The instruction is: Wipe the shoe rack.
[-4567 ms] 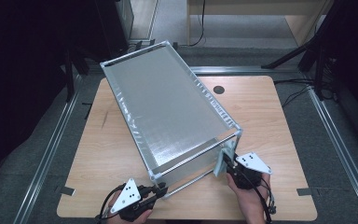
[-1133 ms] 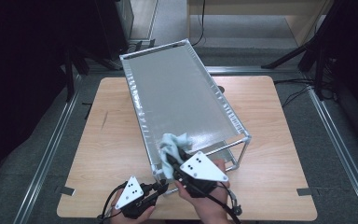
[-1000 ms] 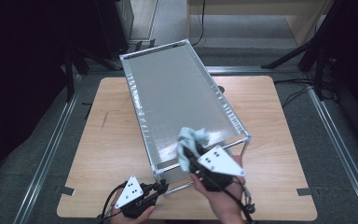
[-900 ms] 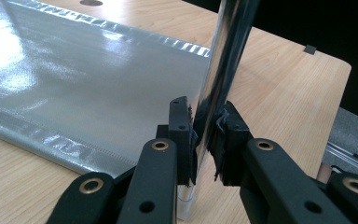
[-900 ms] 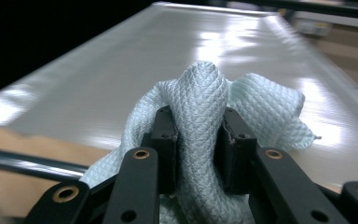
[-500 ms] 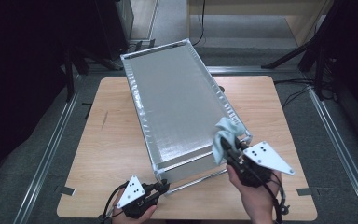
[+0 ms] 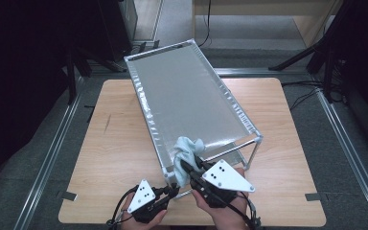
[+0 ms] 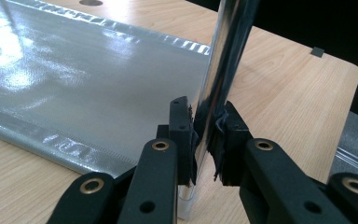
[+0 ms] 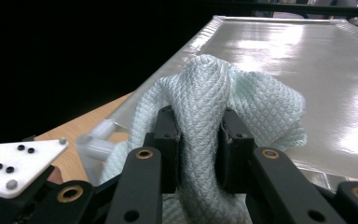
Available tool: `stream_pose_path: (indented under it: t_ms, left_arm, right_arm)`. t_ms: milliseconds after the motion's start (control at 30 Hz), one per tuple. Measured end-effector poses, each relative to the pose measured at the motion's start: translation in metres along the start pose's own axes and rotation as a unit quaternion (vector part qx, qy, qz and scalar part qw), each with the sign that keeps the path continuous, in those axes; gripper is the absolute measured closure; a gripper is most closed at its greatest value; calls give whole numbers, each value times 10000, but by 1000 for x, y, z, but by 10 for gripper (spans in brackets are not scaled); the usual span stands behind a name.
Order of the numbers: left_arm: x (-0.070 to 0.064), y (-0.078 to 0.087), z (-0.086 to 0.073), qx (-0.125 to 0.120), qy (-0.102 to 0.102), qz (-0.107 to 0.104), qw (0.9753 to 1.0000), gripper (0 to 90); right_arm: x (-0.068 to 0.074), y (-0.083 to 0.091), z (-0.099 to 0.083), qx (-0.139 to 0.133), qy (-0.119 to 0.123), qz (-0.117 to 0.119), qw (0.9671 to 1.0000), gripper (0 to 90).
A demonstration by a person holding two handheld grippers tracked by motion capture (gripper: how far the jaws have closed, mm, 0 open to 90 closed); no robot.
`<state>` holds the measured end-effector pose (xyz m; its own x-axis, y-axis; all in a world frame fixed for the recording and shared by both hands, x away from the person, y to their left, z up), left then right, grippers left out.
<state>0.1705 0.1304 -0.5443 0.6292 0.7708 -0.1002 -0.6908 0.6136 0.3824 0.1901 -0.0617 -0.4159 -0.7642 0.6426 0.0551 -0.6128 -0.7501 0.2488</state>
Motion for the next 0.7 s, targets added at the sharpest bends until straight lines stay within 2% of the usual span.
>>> stream_pose_path:
  t_ms: [67,133,233,267,300,400,467,567,600,700]
  left_arm:
    - [0,-1,0,18,-1,8,10000,797]
    - [0,-1,0,29,0,6,10000,797]
    - [0,-1,0,43,-6,6,10000,798]
    - [0,-1,0,43,-6,6,10000,797]
    - [0,-1,0,46,-10,5,10000,798]
    - [0,-1,0,57,-9,1,10000,797]
    - [-1,-3,0,34,18,2,10000,797]
    - [-1,-4,1,26,23,0,10000,797]
    - [-1,-5,1,26,23,-21,10000,797]
    - [-1,-6,1,29,26,-35,10000,797]
  right_arm:
    - [-13,10,1,18,-30,-223,9997,728]
    - [-28,22,1,4,-69,-542,9985,728]
    - [-52,42,0,-45,-114,-1000,9949,729]
    - [-52,42,0,-45,-114,-1000,9949,729]
    - [-70,57,-3,-90,-235,-1300,9912,731]
    - [-87,72,-8,-115,-398,-1594,9863,735]
    - [-93,76,-14,-71,-491,-1621,9855,740]
    - [-90,70,-21,24,-501,-1608,9857,748]
    - [-87,68,-21,19,-501,-1575,9862,750]
    - [-70,60,-19,13,-402,-1273,9911,760]
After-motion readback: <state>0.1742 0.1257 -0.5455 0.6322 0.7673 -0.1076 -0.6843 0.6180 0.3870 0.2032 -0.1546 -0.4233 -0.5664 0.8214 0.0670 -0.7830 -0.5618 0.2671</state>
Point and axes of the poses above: each handheld gripper's, and its own axes: y roughly backward along the jaws, z roughly out of its top, x roughly to its left, the point moved 2 cm from there along -y, roughly forward along the jaws, and after that the axes turned 7 degrees about z, right-handed, at the moved point
